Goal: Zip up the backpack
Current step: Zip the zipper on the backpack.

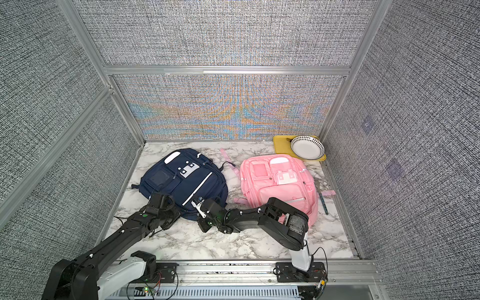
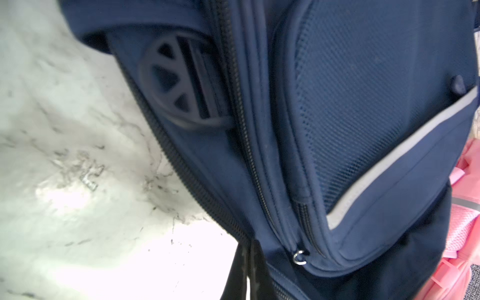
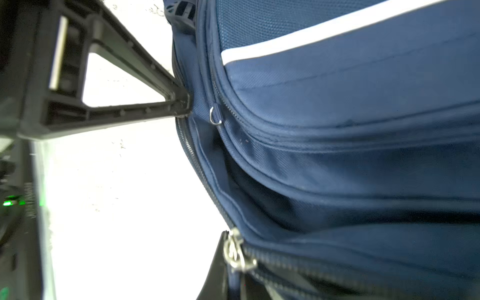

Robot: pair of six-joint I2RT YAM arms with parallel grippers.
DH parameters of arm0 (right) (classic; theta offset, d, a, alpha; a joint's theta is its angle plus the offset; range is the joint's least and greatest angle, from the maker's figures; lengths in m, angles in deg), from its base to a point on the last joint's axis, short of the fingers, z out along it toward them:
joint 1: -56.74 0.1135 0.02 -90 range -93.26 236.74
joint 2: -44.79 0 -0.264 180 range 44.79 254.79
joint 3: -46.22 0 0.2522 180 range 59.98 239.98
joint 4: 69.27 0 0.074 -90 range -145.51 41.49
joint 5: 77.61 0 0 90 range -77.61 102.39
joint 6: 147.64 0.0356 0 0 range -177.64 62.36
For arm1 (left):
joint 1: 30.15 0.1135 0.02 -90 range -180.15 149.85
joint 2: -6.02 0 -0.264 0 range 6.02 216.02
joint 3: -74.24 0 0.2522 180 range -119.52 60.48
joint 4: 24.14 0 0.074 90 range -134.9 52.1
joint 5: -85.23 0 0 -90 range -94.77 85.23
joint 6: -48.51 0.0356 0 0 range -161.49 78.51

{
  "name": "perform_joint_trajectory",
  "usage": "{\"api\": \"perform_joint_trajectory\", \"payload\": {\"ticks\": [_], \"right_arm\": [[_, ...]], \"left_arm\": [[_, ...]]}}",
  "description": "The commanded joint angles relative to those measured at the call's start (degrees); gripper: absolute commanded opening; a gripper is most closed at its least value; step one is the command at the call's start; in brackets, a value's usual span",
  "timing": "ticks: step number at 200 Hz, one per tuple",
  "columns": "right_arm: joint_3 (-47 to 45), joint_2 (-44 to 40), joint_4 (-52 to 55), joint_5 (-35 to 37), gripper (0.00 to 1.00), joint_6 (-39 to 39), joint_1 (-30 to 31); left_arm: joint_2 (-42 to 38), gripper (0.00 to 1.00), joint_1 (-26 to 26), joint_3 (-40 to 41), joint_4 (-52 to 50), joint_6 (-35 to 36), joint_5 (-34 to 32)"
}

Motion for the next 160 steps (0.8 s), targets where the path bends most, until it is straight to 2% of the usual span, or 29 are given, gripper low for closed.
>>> {"api": "perform_joint_trajectory", "payload": {"ticks": [1,17,71,160], "right_arm": [[-0.40,0.19,5.88,-8.59,0.00,4.28,-2.43],[-0.49,0.25,5.68,-12.94,0.00,5.76,-3.39],[-0.52,-0.24,7.41,-15.08,0.00,3.34,-4.48],[-2.61,-5.30,14.49,-13.84,0.00,-2.28,-10.17]], "left_arm": [[-0.03,0.00,0.42,-0.50,-3.26,2.12,-9.07],[0.18,0.00,0.42,-0.67,-3.26,2.40,-9.13],[0.55,0.00,0.42,-1.01,-4.24,3.40,-10.57],[-1.96,0.00,2.26,-1.70,-8.53,6.88,-14.61]]}}
